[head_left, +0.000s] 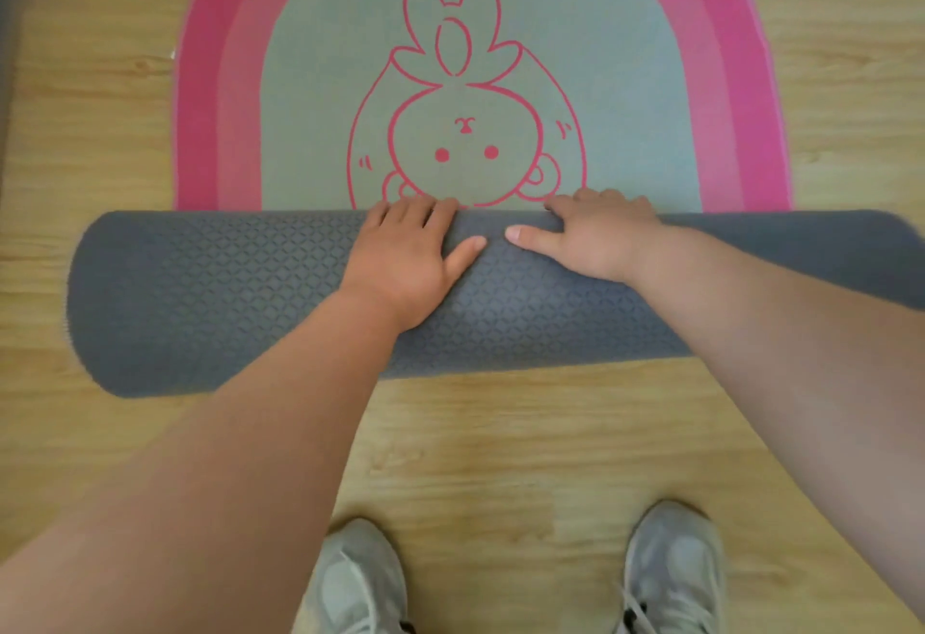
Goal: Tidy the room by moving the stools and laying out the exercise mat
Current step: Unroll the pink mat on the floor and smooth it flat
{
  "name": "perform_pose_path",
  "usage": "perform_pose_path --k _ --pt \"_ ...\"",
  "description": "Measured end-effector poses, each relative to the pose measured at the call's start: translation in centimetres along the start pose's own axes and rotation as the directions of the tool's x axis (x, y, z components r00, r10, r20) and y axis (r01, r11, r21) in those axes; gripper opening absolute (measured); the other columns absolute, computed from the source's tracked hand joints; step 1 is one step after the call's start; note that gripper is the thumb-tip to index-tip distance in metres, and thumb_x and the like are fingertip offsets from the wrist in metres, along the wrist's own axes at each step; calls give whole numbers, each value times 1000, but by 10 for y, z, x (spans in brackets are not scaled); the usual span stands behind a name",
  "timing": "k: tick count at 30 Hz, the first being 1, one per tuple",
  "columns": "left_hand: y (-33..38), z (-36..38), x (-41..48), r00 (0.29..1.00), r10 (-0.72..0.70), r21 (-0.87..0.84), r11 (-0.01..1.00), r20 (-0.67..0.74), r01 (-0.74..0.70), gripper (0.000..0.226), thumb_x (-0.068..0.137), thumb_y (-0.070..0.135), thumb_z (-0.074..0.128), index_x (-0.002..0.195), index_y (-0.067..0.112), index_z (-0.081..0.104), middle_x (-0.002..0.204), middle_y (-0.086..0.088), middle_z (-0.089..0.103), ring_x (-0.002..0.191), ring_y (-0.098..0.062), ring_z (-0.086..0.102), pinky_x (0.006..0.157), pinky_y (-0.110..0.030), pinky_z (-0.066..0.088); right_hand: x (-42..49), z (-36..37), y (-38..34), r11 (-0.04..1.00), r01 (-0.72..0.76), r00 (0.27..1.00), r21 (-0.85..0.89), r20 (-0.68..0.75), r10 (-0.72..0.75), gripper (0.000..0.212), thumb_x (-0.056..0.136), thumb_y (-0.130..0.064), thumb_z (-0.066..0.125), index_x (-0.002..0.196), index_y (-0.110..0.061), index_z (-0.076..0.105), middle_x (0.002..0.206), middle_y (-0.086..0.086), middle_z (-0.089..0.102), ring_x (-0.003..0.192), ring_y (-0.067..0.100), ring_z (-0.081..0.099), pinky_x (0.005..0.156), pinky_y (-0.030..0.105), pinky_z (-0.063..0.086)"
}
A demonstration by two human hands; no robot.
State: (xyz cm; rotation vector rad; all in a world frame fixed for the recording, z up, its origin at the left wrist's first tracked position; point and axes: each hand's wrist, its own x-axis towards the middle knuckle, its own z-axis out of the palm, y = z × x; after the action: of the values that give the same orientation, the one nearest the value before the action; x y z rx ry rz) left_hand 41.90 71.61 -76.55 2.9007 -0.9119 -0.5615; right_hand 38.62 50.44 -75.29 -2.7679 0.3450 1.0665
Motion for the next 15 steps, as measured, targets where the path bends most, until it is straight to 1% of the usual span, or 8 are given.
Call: perform_pose_path --k 2,4,6,7,9,12,14,15 --pt "1 7 -22 998 -7 30 1000 58 6 73 91 63 16 148 19 25 152 -8 32 142 -25 25 117 -42 15 -21 14 -8 999 0 1000 -34 -17 0 98 70 -90 20 141 -26 38 146 6 39 134 30 33 105 53 25" --pt "2 10 -44 991 -11 37 999 134 6 75 91 64 16 152 20 12 159 -8 17 147 -25 10 120 -41 4 -42 27 -16 999 7 1000 -44 -19 -7 95 72 -88 23 141 -25 36 146 6 36 135 30 29 106 55 24" --pt "4 9 -61 980 -18 33 999 197 11 76 92 64 18 153 21 3 160 -7 9 148 -24 3 120 -41 -1 -62 37 -23 999 0 1000 -36 -22 -1 92 74 -86 27 141 -24 35 146 5 34 134 29 28 105 55 26" --pt "7 4 -70 975 -26 42 999 221 17 77 92 64 20 153 21 2 160 -7 8 148 -24 3 120 -42 1 -74 41 -27 1000 -2 1000 -27 -30 1 91 74 -85 30 141 -24 35 146 5 34 134 29 27 105 54 27" --pt "16 -4 -85 968 -49 86 996 245 29 80 91 65 29 152 19 6 158 -9 15 146 -27 10 119 -44 10 -93 45 -30 1000 0 999 -5 -41 0 88 73 -84 38 139 -24 35 143 6 36 132 28 29 104 53 28" --pt "32 -21 -107 969 -54 120 992 241 26 83 83 66 46 147 17 26 142 -9 35 132 -29 31 107 -43 31 -119 43 -34 998 33 998 50 -51 -30 78 73 -75 54 129 -22 43 133 6 43 127 27 36 100 48 33" --pt "36 -30 -120 973 -57 28 998 224 52 69 84 60 51 137 18 41 132 -9 43 124 -28 38 100 -41 37 -134 42 -36 994 51 994 100 -99 -41 64 79 -64 58 122 -18 47 126 7 46 122 28 42 97 44 39" --pt "35 -33 -125 973 -80 -11 996 216 84 63 86 56 52 135 18 43 132 -9 44 124 -28 39 100 -41 37 -139 45 -37 992 56 993 110 -105 -44 61 82 -59 59 123 -16 46 126 8 45 123 28 43 97 43 40"
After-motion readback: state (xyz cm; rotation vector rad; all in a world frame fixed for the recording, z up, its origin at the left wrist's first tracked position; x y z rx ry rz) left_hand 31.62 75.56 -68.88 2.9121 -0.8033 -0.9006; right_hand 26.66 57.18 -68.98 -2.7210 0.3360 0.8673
